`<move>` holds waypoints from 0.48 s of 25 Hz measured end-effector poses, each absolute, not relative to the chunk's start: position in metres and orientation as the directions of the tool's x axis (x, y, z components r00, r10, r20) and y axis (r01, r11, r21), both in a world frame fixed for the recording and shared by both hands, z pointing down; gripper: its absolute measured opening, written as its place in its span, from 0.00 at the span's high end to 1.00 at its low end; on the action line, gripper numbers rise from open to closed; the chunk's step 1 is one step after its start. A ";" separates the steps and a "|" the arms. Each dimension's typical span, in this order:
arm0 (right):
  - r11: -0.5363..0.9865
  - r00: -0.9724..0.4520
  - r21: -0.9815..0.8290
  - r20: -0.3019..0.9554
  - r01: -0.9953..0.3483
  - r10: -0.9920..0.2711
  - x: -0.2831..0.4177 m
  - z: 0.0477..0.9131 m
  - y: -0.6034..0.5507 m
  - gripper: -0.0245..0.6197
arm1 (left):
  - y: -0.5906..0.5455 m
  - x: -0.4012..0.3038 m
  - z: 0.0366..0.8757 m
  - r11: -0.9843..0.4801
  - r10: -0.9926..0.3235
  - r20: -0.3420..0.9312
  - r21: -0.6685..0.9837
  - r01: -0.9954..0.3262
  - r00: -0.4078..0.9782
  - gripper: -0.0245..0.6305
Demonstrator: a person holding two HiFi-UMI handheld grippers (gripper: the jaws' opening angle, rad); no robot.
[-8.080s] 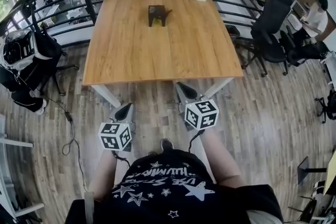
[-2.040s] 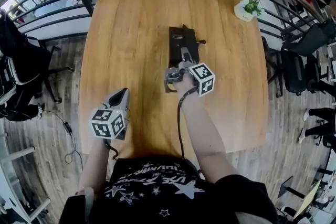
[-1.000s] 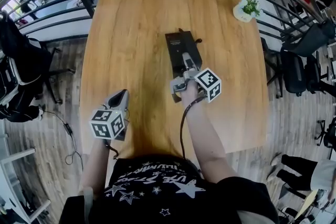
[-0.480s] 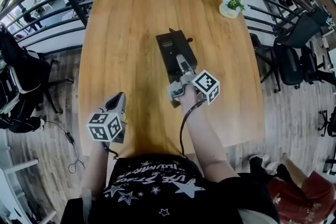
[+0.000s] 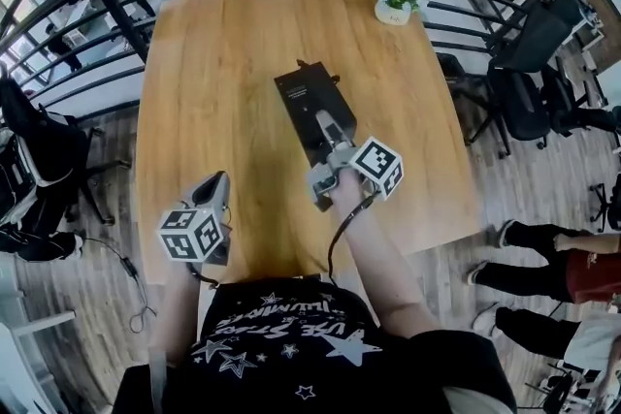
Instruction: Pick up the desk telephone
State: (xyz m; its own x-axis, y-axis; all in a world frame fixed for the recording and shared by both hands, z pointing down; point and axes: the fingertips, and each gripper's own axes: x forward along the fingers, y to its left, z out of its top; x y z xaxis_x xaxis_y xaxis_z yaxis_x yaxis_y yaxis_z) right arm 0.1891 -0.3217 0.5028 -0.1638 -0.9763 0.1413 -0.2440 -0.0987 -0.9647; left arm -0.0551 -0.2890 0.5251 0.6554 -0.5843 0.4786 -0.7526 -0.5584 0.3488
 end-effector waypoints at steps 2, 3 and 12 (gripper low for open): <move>-0.095 -0.167 -0.963 0.140 -0.251 -0.976 0.192 0.500 -0.308 0.67 | -0.280 -0.049 0.523 -0.563 -0.583 0.475 0.349 -0.749 0.659 0.96; -0.094 -0.170 -0.964 0.139 -0.249 -0.976 0.194 0.499 -0.302 0.67 | -0.276 -0.046 0.522 -0.565 -0.583 0.474 0.348 -0.748 0.660 0.96; -0.073 -0.236 -0.968 0.132 -0.240 -0.963 0.209 0.501 -0.242 0.67 | -0.219 -0.026 0.520 -0.531 -0.619 0.462 0.348 -0.772 0.635 0.96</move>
State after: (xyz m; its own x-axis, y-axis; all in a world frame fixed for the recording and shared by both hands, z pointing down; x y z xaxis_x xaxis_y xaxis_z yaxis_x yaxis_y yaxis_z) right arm 0.2095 -0.2425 0.5012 -0.2363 -0.9627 0.1315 -0.2403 -0.0733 -0.9679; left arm -0.0255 -0.2193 0.5198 0.6347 -0.6194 0.4622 -0.7722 -0.5313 0.3485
